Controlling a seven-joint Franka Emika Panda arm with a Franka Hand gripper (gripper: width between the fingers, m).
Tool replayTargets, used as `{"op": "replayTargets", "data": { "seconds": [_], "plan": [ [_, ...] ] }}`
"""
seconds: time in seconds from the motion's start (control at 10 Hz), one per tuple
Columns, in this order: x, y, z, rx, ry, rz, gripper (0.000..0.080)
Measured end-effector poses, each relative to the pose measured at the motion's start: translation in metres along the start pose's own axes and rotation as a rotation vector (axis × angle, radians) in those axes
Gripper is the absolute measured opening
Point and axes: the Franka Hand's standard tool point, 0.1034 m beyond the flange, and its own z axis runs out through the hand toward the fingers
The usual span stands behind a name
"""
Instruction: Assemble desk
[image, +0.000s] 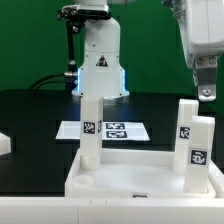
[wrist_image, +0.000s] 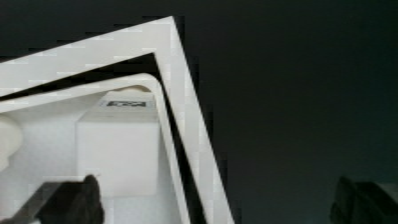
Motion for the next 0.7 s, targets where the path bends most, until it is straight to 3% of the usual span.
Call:
{"op": "replayTargets", "data": {
  "seconds": [0.3, 0.5, 0.7],
  "plan": [
    [0.001, 0.000, 0.000, 0.001, 0.000, -0.047, 0.0649],
    [0.025, 0.001, -0.016, 0.021, -0.005, -0.202, 0.0649],
    [0.050, 0.005, -0.031, 0.023, -0.010, -0.418, 0.0649]
  ]
}}
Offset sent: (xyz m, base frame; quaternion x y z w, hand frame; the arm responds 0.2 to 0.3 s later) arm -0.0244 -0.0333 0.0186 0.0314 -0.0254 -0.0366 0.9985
